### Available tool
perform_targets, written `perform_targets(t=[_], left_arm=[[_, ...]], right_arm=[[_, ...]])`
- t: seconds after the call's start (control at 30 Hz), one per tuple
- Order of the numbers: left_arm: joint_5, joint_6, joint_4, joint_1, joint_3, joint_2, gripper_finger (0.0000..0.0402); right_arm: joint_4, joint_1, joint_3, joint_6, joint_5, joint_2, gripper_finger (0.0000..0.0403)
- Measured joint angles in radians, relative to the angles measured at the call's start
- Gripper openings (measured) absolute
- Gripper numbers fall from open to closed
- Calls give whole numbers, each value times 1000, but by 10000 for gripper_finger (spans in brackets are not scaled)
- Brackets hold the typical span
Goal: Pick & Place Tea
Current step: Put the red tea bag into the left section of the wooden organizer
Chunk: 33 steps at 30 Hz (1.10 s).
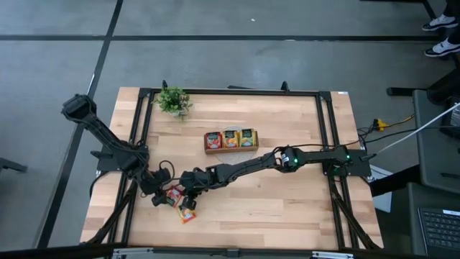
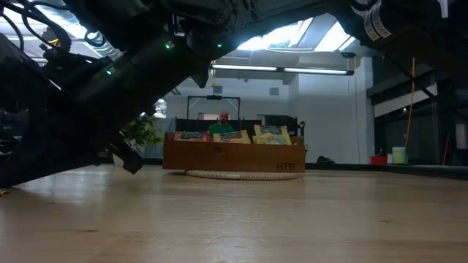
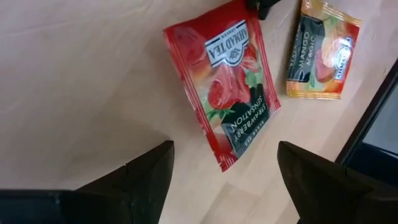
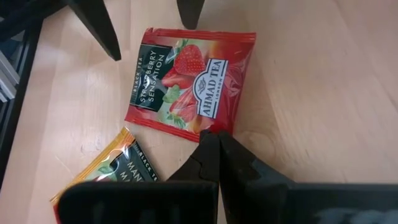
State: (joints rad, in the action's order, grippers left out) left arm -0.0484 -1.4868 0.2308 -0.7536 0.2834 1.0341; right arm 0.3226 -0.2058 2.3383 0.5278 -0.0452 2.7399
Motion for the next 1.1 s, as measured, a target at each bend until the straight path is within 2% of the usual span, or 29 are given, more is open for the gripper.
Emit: perform_targets(t=[0.27, 0.37, 0.5, 0.7, 0.77, 0.97, 1.1], left_arm=[[-24, 5, -46, 18, 0, 34, 279], [-26, 9, -43, 23, -1, 35, 260], [-28, 32, -39, 23, -4, 38, 192], [-8, 77, -47, 23, -7, 41, 46], [5, 77, -48, 23, -7, 40, 13], [-10, 82, -51, 23, -7, 39, 2], [-34, 79, -53, 23, -7, 25, 2]], right_arm=[[-6, 0, 0, -10, 0, 1, 0], [-7, 0, 0, -10, 0, 1, 0], [-11, 0, 0, -13, 1, 1, 0], [-12, 5, 0, -13, 0, 1, 0], [-12, 6, 0, -13, 0, 1, 0], [-16, 6, 0, -16, -5, 1, 6], [-4, 6, 1, -20, -78, -14, 33]])
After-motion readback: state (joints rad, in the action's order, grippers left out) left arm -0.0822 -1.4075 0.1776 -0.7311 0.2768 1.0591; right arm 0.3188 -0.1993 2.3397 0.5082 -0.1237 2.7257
